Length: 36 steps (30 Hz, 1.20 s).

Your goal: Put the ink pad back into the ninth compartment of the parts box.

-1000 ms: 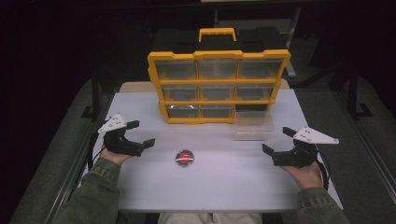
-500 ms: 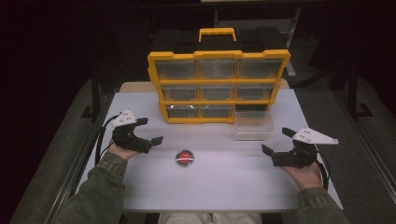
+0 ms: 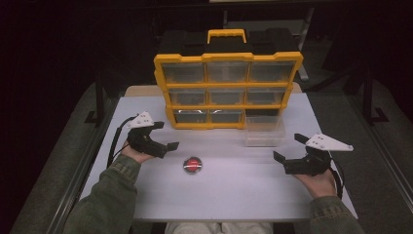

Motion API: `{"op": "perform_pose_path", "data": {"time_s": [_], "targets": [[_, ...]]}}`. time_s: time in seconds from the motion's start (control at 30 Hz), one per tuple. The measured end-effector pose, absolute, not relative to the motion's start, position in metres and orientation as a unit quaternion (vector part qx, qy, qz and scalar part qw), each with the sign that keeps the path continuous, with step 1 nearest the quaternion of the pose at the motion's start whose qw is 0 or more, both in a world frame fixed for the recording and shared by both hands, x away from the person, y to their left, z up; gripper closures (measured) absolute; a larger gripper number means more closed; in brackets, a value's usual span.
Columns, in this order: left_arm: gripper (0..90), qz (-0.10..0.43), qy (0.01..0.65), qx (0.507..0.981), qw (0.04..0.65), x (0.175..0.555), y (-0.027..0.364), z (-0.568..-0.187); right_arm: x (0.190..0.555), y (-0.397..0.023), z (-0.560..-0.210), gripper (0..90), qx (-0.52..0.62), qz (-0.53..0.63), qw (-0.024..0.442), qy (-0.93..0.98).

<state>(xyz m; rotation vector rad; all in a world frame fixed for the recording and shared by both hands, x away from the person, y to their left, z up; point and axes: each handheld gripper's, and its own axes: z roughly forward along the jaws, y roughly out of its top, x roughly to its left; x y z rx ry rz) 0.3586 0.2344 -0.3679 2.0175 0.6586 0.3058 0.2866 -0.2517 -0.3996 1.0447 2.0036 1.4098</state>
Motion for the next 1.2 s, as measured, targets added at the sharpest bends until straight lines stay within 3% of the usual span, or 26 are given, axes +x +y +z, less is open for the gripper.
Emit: {"op": "perform_pose_path", "data": {"time_s": [0.8,1.2], "targets": [[0.0,0.093,0.236,0.852,0.458,0.364,0.2,-0.384,0.287,-0.252,-0.4,0.0,0.381,0.511,0.234,0.735],[0.0,0.078,0.22,0.878,0.417,0.365,0.186,-0.399,0.287,-0.253,-0.4,0.0,0.383,0.513,0.233,0.732]]}}
